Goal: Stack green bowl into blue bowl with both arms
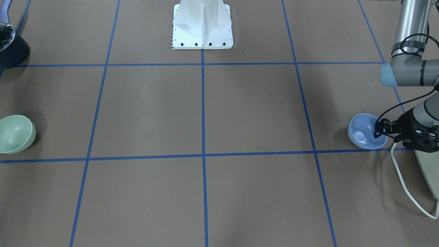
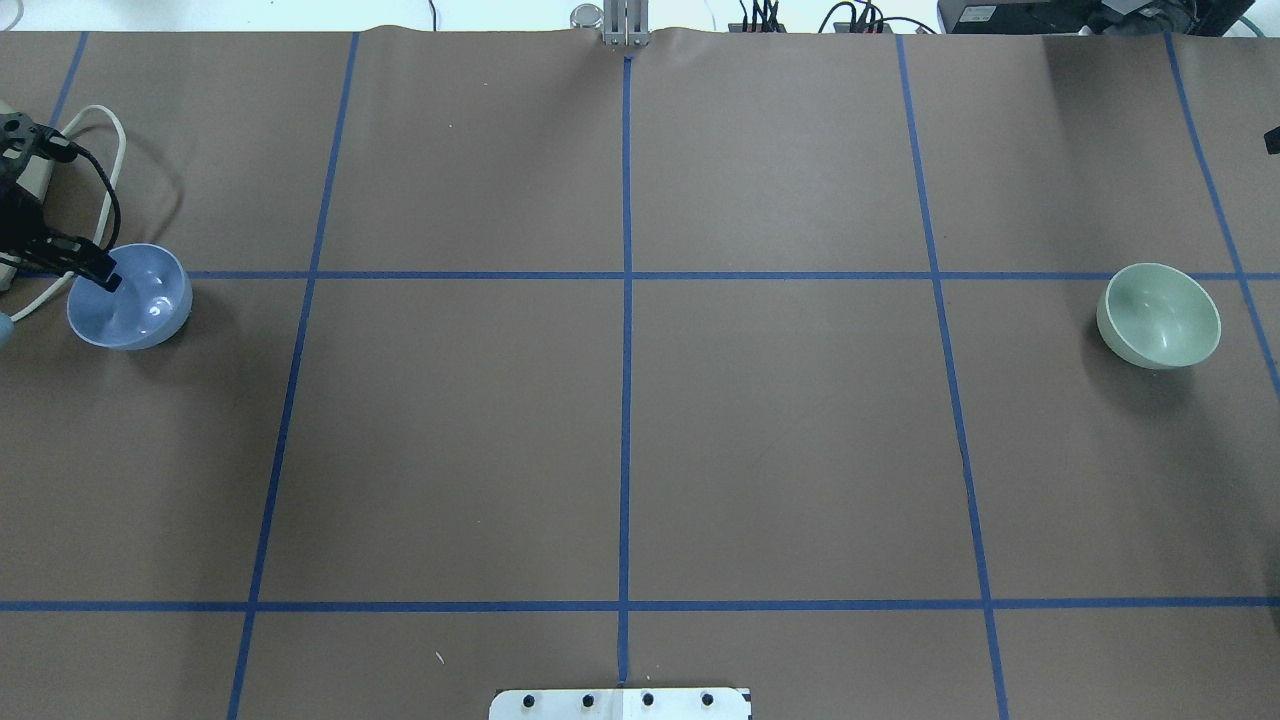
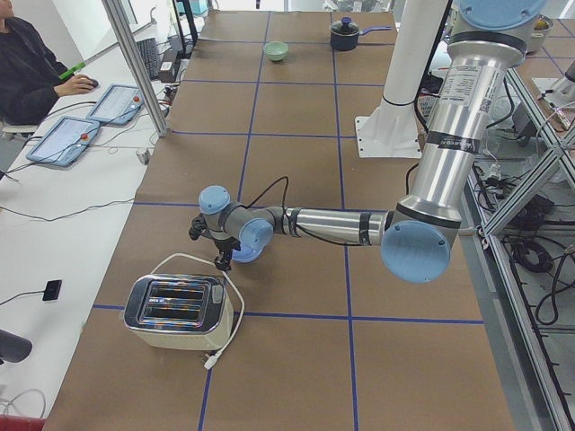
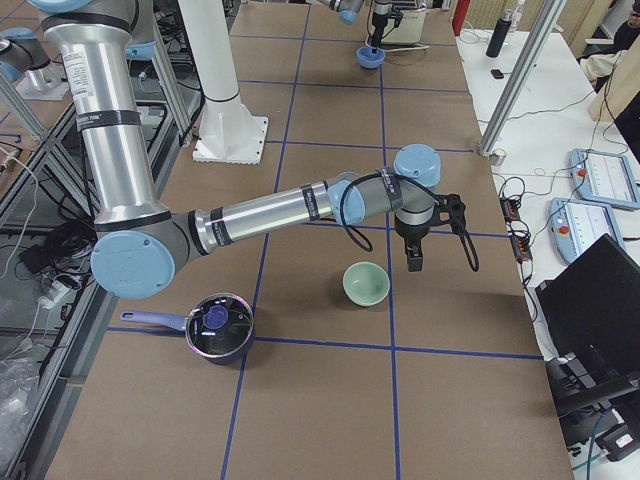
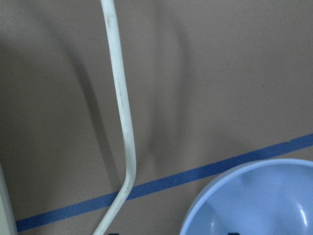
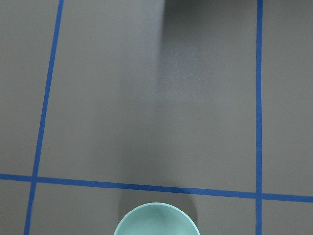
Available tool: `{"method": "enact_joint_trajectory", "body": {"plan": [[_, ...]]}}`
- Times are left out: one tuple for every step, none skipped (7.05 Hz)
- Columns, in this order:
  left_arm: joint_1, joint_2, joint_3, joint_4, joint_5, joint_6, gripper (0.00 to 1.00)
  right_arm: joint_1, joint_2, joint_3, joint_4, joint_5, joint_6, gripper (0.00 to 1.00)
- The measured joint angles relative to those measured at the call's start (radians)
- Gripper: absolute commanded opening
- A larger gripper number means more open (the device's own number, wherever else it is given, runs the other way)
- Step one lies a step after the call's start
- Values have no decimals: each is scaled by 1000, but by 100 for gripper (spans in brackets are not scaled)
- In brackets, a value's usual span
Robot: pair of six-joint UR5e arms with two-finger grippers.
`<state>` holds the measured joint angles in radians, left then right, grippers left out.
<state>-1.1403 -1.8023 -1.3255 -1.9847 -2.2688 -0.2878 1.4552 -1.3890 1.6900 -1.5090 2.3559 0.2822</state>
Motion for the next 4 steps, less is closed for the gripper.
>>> {"method": "enact_joint_trajectory", "body": {"plan": [[5,-1,0,0,0,-5,0,0,0,0,0,0,0,99],[7,-1,-1,0,-1,-7,0,-1,-1,0,0,0,-1,99],[8,-2,-2,-1,-1,-5,0,-1,-1,0,0,-1,-1,99],[8,-3,-3,0,-3,-3,0,-2,-1,0,0,0,-1,99]]}}
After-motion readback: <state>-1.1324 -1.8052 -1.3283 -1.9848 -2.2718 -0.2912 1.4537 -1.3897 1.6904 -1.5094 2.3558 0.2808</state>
